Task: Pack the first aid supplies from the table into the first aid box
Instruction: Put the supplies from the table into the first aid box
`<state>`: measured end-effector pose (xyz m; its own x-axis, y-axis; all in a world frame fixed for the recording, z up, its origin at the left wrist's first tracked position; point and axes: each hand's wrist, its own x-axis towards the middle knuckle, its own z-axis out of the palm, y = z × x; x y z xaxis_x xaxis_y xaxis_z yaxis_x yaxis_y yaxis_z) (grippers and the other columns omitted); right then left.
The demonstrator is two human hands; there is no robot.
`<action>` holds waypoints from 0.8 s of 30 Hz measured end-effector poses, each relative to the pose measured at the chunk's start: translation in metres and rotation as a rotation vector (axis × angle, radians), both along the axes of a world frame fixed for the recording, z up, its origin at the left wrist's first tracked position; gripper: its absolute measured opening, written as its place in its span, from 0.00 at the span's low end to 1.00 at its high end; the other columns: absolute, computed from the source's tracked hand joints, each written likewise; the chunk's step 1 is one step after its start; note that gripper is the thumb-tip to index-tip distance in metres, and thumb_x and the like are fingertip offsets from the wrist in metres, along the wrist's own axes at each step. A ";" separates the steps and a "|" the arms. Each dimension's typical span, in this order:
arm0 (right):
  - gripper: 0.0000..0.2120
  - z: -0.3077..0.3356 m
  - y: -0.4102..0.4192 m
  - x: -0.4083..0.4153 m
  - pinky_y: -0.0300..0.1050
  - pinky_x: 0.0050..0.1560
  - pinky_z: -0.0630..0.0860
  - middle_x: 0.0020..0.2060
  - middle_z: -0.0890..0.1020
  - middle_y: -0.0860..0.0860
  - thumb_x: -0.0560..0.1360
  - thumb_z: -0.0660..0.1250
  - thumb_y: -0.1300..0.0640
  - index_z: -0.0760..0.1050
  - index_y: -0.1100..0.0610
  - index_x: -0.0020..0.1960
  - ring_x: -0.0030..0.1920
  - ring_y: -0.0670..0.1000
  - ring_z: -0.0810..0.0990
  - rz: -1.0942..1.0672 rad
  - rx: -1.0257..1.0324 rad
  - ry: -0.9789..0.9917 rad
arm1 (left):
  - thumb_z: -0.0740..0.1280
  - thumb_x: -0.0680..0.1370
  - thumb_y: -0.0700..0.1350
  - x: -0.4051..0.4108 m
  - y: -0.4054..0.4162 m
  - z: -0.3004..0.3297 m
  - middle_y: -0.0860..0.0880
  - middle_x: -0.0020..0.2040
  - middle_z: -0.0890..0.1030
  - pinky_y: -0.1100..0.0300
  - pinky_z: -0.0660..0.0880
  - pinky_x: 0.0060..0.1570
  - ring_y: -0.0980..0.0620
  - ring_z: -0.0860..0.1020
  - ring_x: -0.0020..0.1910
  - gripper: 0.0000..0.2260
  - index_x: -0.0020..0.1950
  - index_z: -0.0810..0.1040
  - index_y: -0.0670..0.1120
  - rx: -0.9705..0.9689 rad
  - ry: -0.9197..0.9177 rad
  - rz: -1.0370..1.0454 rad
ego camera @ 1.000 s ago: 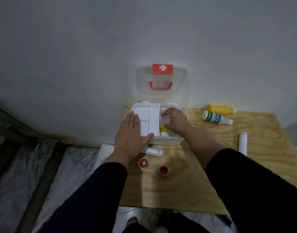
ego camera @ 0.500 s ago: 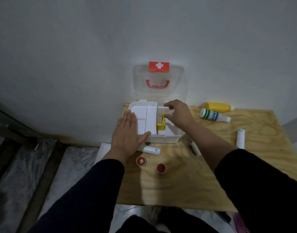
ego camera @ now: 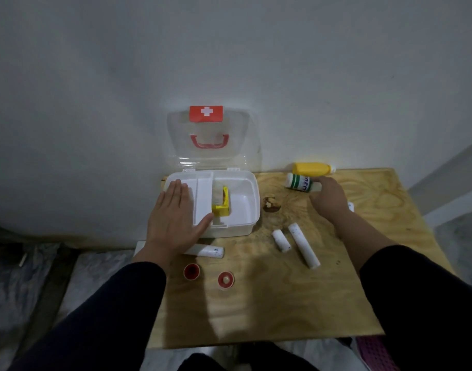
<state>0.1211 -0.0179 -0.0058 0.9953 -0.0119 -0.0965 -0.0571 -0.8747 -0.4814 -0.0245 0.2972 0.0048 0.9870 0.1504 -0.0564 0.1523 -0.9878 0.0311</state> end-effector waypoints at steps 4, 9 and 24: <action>0.27 -0.015 -0.017 0.010 0.51 0.68 0.64 0.69 0.69 0.61 0.73 0.64 0.66 0.63 0.61 0.71 0.70 0.60 0.67 0.020 -0.019 0.086 | 0.38 0.72 0.69 -0.002 0.000 -0.005 0.39 0.78 0.53 0.49 0.49 0.76 0.44 0.50 0.77 0.44 0.77 0.51 0.38 0.025 -0.001 -0.003; 0.23 -0.028 -0.023 0.005 0.50 0.66 0.67 0.65 0.74 0.61 0.73 0.63 0.67 0.68 0.61 0.68 0.66 0.60 0.71 0.014 0.036 -0.024 | 0.38 0.72 0.68 0.001 0.000 -0.004 0.38 0.77 0.54 0.49 0.49 0.75 0.44 0.51 0.77 0.43 0.76 0.53 0.38 0.033 -0.008 0.002; 0.11 0.040 0.001 -0.012 0.39 0.46 0.75 0.49 0.85 0.57 0.72 0.70 0.62 0.80 0.59 0.54 0.47 0.54 0.83 0.028 0.257 -0.355 | 0.42 0.74 0.69 0.011 0.003 -0.006 0.39 0.78 0.55 0.49 0.49 0.75 0.44 0.52 0.77 0.42 0.76 0.53 0.38 -0.007 -0.018 0.015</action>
